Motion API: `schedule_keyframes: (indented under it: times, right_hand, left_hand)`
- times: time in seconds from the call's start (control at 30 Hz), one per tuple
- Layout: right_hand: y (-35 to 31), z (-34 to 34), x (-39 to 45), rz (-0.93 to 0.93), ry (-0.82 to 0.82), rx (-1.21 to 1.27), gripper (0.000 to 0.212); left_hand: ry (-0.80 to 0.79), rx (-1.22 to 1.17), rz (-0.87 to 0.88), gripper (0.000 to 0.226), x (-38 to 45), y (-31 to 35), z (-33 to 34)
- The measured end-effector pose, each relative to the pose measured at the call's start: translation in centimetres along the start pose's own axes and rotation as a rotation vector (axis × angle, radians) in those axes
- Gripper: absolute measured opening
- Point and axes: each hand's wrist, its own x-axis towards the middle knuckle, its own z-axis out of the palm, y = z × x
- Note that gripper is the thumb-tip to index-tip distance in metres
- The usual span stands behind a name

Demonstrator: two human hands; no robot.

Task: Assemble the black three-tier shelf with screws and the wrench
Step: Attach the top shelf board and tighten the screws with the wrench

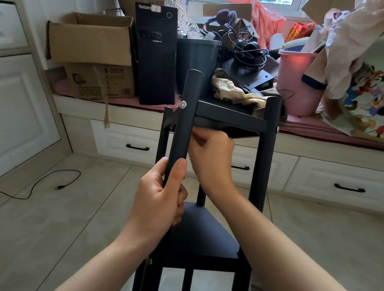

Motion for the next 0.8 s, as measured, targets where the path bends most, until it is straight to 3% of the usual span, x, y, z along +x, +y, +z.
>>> schedule_keyframes:
  times: [0.17, 0.4, 0.57, 0.8]
  right_hand:
    - [0.6, 1.7, -0.1, -0.082, 0.170, 0.004, 0.024]
    - [1.0, 3.0, -0.4, -0.151, 0.246, 0.008, 0.021]
    - [0.8, 2.1, -0.9, -0.094, 0.099, 0.025, 0.037]
    - [0.0, -2.6, -3.0, 0.009, -0.181, -0.173, 0.027]
  left_hand:
    - [-0.002, -0.011, 0.007, 0.068, 0.0, -0.2, -0.1]
    - [-0.007, -0.003, 0.018, 0.060, 0.2, -0.4, -0.3]
    - [-0.010, -0.013, 0.008, 0.058, 0.2, -0.3, -0.1]
    - [-0.011, 0.012, 0.023, 0.048, 0.2, -0.2, 0.1]
